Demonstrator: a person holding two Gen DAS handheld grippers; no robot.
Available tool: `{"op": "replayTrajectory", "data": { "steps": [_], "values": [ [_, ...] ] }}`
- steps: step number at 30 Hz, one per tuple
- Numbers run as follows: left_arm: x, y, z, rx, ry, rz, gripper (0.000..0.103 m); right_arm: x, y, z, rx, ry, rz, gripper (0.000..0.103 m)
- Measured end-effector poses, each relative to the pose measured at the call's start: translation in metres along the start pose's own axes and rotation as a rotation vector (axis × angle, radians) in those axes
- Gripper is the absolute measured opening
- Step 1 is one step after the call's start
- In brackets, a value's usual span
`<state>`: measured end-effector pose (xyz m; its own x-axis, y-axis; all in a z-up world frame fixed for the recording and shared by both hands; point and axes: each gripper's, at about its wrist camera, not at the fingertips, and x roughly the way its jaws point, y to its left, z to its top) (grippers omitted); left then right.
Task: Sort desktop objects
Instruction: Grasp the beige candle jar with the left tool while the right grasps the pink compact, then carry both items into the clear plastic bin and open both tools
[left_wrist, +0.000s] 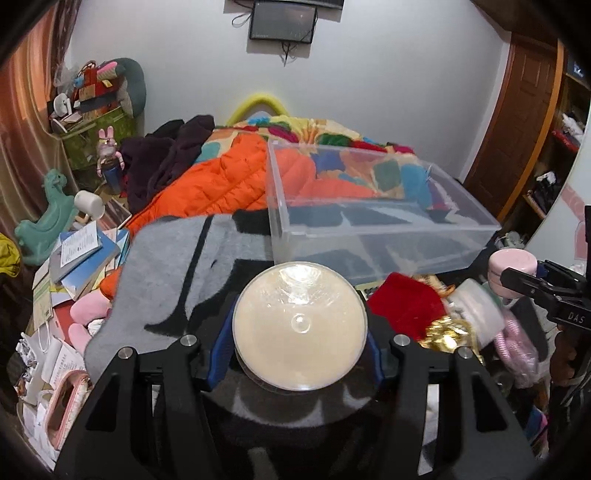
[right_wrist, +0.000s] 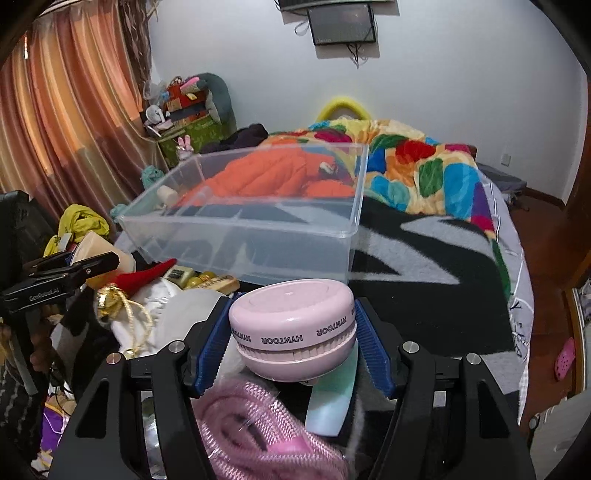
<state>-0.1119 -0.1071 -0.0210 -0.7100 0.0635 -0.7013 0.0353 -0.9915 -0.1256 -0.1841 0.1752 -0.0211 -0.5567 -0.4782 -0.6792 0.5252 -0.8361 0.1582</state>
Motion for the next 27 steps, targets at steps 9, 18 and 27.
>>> {"op": "replayTrajectory", "data": {
  "steps": [9,18,27],
  "values": [
    [-0.029,-0.008,0.036,-0.004,-0.097,-0.058,0.057,-0.026,0.006,0.032,-0.009,-0.088,0.027,0.062],
    [-0.013,-0.019,0.082,0.011,-0.144,-0.077,0.057,-0.008,0.013,0.071,-0.016,-0.114,0.019,0.062],
    [0.039,-0.02,0.102,-0.02,-0.079,-0.083,0.057,0.052,0.006,0.091,-0.004,-0.017,-0.004,0.062]
  ]
}}
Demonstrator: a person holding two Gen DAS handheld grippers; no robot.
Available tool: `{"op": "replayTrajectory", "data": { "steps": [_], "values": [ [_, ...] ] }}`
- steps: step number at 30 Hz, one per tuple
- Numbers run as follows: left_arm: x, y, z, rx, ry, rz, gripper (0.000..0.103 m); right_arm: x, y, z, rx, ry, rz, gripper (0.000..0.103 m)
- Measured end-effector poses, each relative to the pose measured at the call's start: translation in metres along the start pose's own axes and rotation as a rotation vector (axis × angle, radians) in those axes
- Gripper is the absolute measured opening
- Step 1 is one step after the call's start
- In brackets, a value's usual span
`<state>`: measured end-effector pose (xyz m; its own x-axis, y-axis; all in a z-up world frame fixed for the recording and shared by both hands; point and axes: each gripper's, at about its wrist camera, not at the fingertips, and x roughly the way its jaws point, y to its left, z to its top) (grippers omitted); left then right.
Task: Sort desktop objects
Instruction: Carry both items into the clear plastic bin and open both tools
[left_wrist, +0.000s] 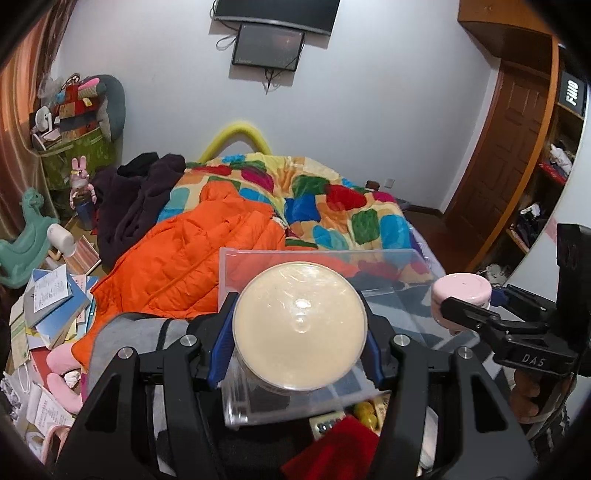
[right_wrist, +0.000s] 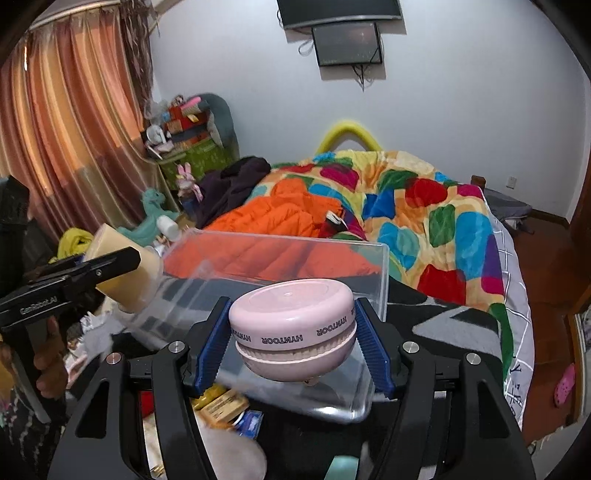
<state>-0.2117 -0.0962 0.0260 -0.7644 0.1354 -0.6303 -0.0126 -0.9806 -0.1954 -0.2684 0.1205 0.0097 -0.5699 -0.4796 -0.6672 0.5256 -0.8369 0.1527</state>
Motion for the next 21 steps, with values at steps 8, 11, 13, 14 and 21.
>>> {"op": "replayTrajectory", "data": {
  "steps": [8,11,13,14,21],
  "values": [
    [0.04,-0.005,-0.013,0.036,0.059,0.012,0.057,0.04,0.0,0.001,-0.029,0.085,-0.021,0.062],
    [0.051,-0.004,-0.016,0.026,0.09,-0.01,0.057,0.047,0.001,-0.002,-0.026,0.104,-0.012,0.062],
    [0.056,-0.005,-0.019,0.037,0.102,-0.005,0.057,0.051,0.003,-0.004,-0.04,0.118,-0.02,0.062],
    [0.056,-0.007,-0.021,0.049,0.1,0.003,0.057,0.051,0.006,-0.005,-0.056,0.116,-0.038,0.062],
    [0.056,-0.015,-0.027,0.096,0.093,0.058,0.057,0.052,0.016,-0.008,-0.085,0.142,-0.037,0.062]
  ]
}}
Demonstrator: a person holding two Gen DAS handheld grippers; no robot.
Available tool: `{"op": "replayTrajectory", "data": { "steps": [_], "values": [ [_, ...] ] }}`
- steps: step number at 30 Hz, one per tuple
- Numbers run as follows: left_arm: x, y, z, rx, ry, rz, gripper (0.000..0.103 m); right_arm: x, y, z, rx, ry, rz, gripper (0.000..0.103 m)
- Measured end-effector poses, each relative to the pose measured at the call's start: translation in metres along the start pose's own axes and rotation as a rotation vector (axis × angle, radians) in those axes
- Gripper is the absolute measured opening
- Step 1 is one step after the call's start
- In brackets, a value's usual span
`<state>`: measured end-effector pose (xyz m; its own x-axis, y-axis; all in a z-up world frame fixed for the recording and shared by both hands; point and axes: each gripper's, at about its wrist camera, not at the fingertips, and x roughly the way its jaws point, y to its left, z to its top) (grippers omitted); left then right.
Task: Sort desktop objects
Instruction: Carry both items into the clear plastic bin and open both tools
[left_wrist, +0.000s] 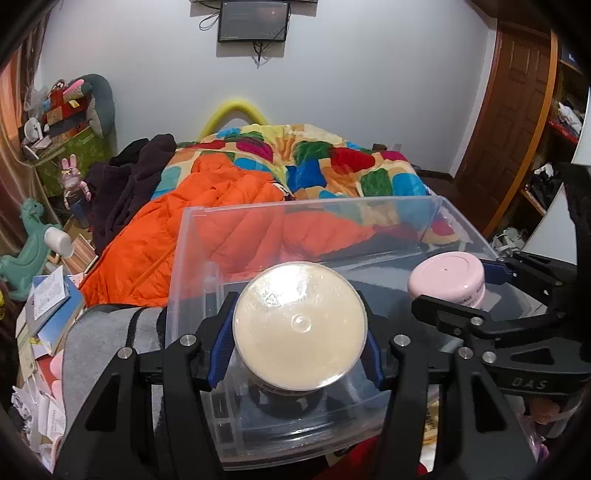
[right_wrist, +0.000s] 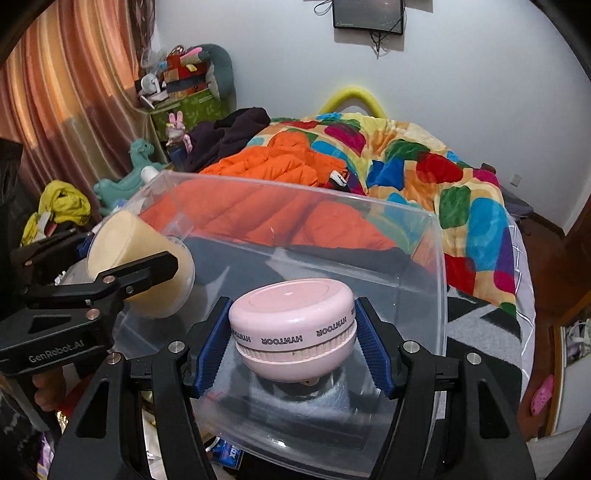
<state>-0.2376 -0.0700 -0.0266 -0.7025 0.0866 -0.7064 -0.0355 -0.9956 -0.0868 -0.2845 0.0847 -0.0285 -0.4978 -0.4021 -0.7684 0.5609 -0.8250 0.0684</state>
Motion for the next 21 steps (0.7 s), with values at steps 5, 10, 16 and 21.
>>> {"op": "replayTrajectory", "data": {
  "steps": [5,10,16,21],
  "values": [
    [-0.02,0.0,-0.002,0.005,-0.041,0.005,0.057,-0.016,-0.001,0.0,0.012,-0.032,0.031,0.064],
    [-0.052,-0.004,-0.002,0.025,-0.08,0.011,0.064,-0.042,0.001,-0.006,-0.005,-0.066,0.012,0.065],
    [-0.076,-0.005,-0.012,0.032,-0.071,0.021,0.07,-0.077,0.002,-0.028,-0.053,-0.103,-0.058,0.071],
    [-0.091,-0.001,-0.029,0.036,-0.046,0.04,0.071,-0.107,0.006,-0.053,-0.121,-0.121,-0.132,0.071]
  ]
}}
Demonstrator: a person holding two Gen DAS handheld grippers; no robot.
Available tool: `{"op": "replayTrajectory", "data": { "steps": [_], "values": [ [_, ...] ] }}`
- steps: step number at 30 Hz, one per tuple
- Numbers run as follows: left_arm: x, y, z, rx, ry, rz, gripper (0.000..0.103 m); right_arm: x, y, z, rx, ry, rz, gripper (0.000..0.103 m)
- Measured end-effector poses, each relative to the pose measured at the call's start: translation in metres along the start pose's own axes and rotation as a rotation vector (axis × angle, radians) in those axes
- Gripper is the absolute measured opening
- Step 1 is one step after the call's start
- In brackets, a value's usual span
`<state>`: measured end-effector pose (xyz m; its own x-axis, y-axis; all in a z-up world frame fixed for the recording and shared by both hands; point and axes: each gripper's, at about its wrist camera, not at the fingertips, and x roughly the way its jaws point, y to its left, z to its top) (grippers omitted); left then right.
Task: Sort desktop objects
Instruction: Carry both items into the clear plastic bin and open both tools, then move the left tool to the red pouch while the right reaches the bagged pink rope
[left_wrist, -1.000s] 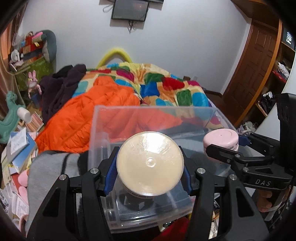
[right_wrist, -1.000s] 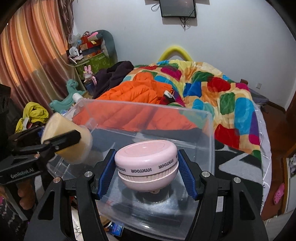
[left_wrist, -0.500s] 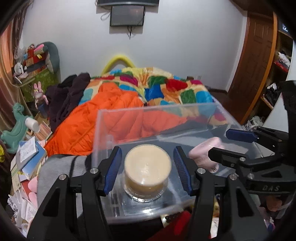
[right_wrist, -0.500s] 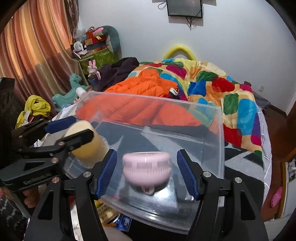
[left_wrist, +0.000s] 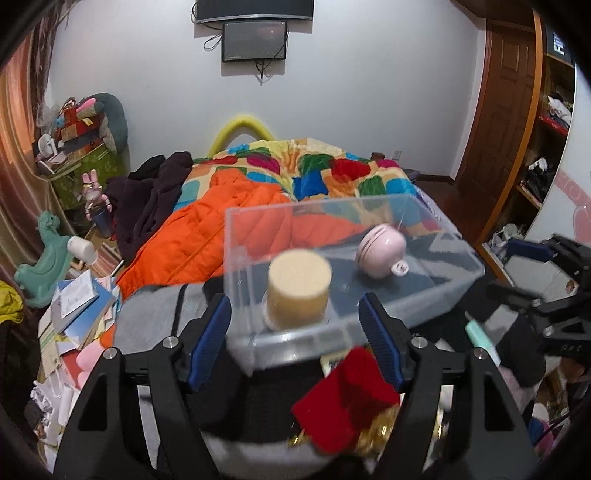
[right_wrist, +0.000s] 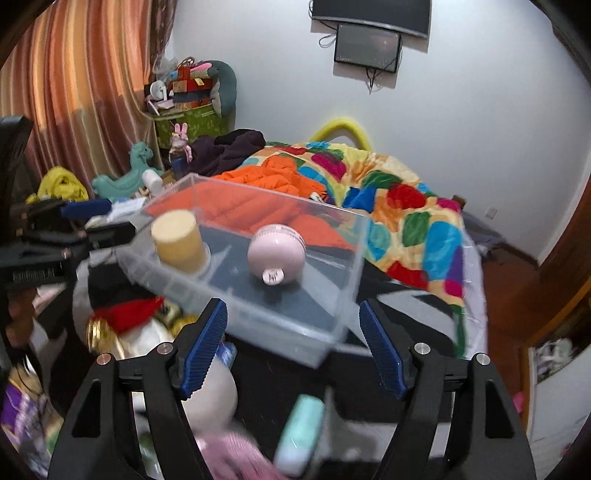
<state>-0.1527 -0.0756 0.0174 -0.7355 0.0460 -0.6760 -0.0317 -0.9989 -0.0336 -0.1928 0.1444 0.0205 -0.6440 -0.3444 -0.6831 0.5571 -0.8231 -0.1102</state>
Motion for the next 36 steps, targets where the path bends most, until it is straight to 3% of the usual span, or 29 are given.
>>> {"op": "replayTrajectory", "data": {
  "steps": [6,12,17,26,30,36],
  "values": [
    [-0.018,0.008,-0.019,-0.016,0.032,0.025,0.073,-0.043,0.002,-0.022,-0.01,-0.064,0.011,0.08],
    [-0.035,0.007,-0.033,-0.017,0.038,0.028,0.075,-0.059,0.001,-0.046,0.011,-0.048,0.022,0.08],
    [-0.041,-0.001,-0.045,0.011,0.052,0.026,0.082,-0.053,0.004,-0.071,-0.012,0.011,0.025,0.08],
    [-0.023,-0.029,-0.059,0.074,0.122,-0.033,0.082,-0.039,0.019,-0.107,-0.089,0.113,0.066,0.08],
    [-0.007,-0.037,-0.061,0.102,0.135,-0.002,0.082,-0.032,0.026,-0.113,-0.108,0.128,0.098,0.08],
    [0.006,-0.016,-0.056,0.018,0.158,-0.01,0.082,-0.014,0.028,-0.114,-0.108,0.162,0.111,0.08]
  ]
}}
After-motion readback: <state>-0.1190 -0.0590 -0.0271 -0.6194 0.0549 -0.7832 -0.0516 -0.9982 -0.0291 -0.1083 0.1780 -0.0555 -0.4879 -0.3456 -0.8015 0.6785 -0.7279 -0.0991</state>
